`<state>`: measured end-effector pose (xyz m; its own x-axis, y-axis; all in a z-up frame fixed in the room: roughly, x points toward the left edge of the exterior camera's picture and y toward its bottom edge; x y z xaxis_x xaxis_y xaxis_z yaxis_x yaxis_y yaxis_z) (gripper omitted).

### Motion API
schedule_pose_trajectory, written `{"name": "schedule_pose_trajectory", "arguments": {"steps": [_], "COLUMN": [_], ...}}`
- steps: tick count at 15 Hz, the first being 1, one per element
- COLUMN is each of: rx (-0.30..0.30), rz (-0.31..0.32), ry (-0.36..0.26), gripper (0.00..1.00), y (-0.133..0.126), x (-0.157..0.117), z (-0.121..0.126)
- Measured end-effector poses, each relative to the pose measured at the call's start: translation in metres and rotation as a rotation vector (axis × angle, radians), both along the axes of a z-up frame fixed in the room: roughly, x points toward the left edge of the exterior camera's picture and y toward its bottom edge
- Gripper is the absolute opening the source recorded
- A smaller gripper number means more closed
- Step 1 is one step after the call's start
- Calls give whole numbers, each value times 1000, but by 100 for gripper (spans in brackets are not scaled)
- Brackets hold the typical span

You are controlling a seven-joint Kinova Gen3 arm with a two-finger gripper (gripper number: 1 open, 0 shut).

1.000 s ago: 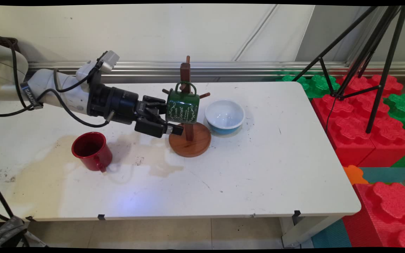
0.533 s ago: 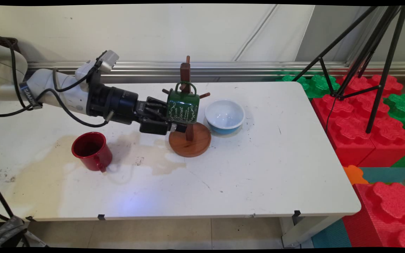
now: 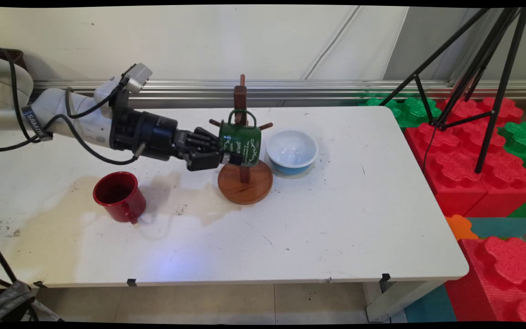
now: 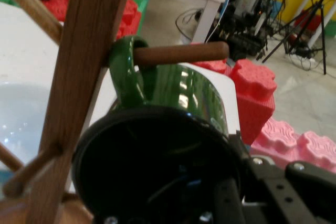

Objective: Place the picked object on the table

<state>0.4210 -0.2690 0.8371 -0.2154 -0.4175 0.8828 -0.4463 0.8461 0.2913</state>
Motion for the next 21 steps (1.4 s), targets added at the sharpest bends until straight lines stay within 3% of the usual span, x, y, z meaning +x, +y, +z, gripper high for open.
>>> {"name": "schedule_pose_trajectory", "arguments": {"steps": [21], "rx": [-6], "rz": [-49], "ry": [41], "gripper": [0], "y": [6], "x": [12], "z": [19]}}
